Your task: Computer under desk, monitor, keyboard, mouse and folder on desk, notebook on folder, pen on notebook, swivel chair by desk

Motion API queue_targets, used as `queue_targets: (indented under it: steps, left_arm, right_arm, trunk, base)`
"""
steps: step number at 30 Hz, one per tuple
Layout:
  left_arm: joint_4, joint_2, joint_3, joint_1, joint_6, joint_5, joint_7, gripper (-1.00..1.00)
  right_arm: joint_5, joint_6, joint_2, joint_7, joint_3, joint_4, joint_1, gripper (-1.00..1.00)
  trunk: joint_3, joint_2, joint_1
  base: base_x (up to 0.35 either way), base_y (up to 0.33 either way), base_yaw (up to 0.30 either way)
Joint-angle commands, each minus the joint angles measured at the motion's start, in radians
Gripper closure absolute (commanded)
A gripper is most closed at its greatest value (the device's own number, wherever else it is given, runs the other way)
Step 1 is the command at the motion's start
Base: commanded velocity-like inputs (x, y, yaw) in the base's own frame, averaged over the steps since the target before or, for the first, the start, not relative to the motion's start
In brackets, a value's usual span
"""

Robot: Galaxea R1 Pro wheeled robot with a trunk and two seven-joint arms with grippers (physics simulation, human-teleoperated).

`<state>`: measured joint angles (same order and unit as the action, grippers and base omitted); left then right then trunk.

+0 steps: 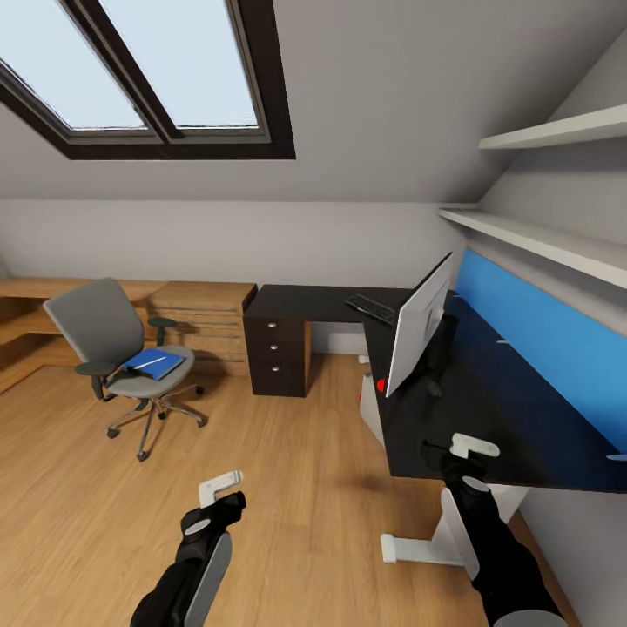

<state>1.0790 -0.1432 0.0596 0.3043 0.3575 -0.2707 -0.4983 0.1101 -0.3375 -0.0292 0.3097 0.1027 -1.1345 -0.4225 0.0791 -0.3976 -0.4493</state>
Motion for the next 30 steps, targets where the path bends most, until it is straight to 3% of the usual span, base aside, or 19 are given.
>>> queue_targets:
  steps: [1,2,3,9,16,20,30]
  left_arm:
    - [0.003,0.015,0.003,0.001,0.002,-0.011,-0.007,-1.0]
    - [0.005,0.022,0.003,0.001,0.002,-0.011,-0.007,-1.0]
    - [0.02,0.048,0.005,0.001,0.002,-0.013,-0.007,-1.0]
    - [0.029,0.06,0.006,0.001,0.003,-0.013,-0.007,-1.0]
    - [0.029,0.062,0.006,0.001,0.004,-0.012,-0.008,-1.0]
    - [0.026,0.063,0.005,0.001,0.004,-0.014,-0.009,-1.0]
    - [0.025,0.091,0.001,0.001,0.003,-0.015,-0.007,-1.0]
  right_arm:
    - [0.009,-0.003,0.001,0.005,0.0,0.004,-0.001,-1.0]
    - [0.008,-0.004,0.002,0.005,0.0,0.008,-0.001,-1.0]
    - [0.005,-0.005,0.022,0.002,-0.001,0.02,-0.001,-1.0]
    - [0.004,-0.008,0.056,-0.002,-0.001,0.027,-0.001,-1.0]
    - [0.004,-0.008,0.072,-0.027,-0.002,0.04,-0.001,-1.0]
    - [0.003,-0.008,0.075,-0.092,-0.002,0.043,0.0,-1.0]
    - [0.004,-0.011,0.075,-0.135,-0.003,0.044,0.001,-1.0]
  trunk:
    - [0.002,-0.002,-0.001]
    - [0.002,-0.002,-0.001]
    - [0.002,-0.002,-0.001]
    - [0.002,-0.002,-0.001]
    - [0.002,-0.002,-0.001]
    - [0.002,-0.002,-0.001]
    - [0.002,-0.002,-0.001]
  base:
    - [0.0,-0.021,0.0]
    - [0.0,-0.054,0.0]
    - [0.0,-0.225,0.0]
    - [0.0,-0.284,0.0]
    - [0.0,-0.313,0.0]
    - [0.017,-0.332,0.0]
    - [0.236,-0.183,0.0]
